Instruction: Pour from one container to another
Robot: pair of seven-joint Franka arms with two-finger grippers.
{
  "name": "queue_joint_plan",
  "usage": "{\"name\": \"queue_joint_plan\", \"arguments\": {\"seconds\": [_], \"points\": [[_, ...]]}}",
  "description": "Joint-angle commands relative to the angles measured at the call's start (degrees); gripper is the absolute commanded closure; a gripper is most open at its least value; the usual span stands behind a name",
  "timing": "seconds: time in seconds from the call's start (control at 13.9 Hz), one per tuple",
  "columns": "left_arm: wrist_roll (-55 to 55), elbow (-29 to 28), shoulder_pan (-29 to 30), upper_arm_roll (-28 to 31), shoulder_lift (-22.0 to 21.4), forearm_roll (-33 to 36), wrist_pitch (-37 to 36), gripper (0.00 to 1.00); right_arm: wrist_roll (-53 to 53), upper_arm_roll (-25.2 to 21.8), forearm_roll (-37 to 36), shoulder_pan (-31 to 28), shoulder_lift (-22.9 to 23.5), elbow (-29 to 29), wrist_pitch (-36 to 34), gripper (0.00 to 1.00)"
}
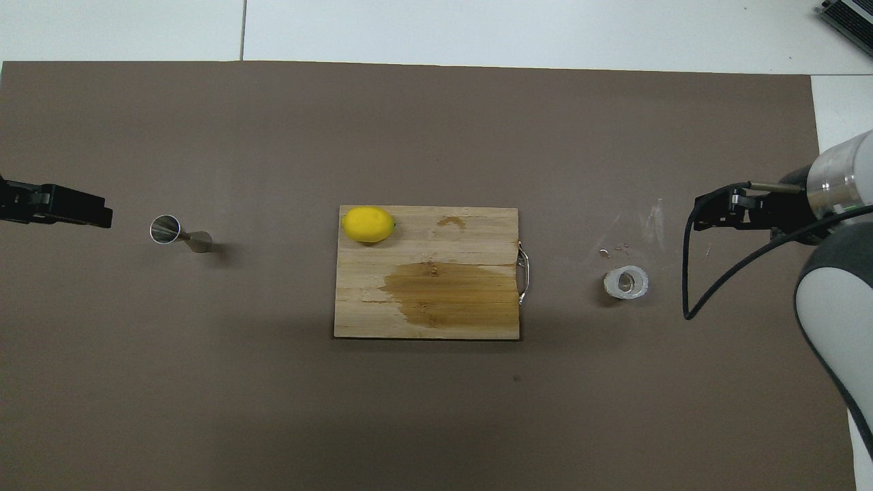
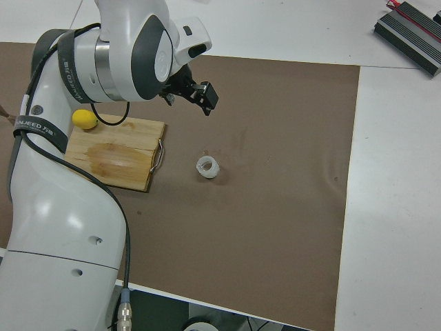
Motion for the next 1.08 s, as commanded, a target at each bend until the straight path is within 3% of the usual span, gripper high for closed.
{"name": "queue_joint_plan", "arguments": {"seconds": [0.0,0.65,1.01], "points": [[0.56,1.32,-0.58,0.14,1.14,-0.89,-0.66,0.00,-1.52,0.23,1.00,-0.72,-0.60,-0.65,0.27,0.00],[-3.02,1.50,1.17,0.31,4.48,-1.58,-0.74,0.00,-1.52,0.23,1.00,-0.72,-0.60,-0.65,0.27,0.00],[-14.70,1.41,7.32,0.23,8.34,-9.84,-1.62,0.00,-1.52,0.23,1.00,-0.81,-0.60,-0.65,0.27,0.00]]}}
